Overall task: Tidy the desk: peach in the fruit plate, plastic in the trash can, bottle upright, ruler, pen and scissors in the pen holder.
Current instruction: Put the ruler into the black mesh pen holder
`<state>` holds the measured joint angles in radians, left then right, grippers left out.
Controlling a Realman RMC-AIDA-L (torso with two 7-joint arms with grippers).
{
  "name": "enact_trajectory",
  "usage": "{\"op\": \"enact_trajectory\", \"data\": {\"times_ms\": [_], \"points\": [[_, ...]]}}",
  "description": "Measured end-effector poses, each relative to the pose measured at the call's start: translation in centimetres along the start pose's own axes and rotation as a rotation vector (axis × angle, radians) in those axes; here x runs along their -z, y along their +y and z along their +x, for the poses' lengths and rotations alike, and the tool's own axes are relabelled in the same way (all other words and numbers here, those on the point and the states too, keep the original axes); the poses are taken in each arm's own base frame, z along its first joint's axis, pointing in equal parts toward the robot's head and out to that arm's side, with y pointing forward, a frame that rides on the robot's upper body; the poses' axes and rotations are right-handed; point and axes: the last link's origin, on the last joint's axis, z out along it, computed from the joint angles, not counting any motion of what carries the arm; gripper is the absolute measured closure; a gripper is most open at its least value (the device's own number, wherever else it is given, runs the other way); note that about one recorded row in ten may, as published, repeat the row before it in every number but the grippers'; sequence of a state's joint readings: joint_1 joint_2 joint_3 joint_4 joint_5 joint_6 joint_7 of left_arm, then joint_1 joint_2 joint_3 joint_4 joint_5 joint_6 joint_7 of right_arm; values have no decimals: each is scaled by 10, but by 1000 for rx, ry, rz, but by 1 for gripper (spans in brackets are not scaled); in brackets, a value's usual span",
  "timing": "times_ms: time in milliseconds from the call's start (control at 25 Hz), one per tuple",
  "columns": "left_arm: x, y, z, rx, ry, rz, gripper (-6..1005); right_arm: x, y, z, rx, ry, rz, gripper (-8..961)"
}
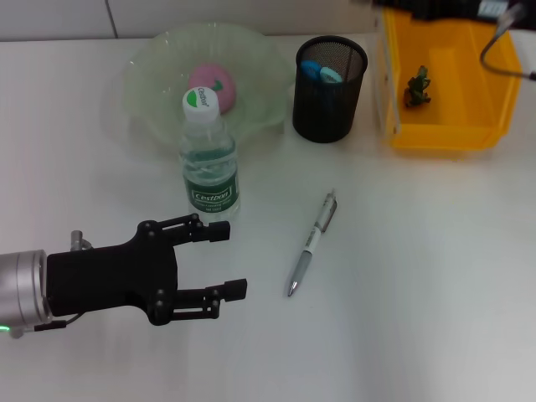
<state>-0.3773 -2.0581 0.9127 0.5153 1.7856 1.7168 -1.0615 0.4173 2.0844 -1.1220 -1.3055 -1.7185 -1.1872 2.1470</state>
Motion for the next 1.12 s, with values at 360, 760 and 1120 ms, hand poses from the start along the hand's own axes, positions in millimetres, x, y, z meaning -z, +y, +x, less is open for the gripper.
{"op": "enact_trajectory", "data": {"times_ms": [360, 760, 1120], "points": [[-2, 2, -2, 11, 8, -3, 316, 0, -46, 19, -50, -470, 77, 579], [1, 5, -6, 26, 10, 10, 317, -37, -58, 41, -53, -589, 203, 570], [4, 8, -9, 26, 10, 15, 319, -63, -56, 49, -41, -500, 236, 562]]}}
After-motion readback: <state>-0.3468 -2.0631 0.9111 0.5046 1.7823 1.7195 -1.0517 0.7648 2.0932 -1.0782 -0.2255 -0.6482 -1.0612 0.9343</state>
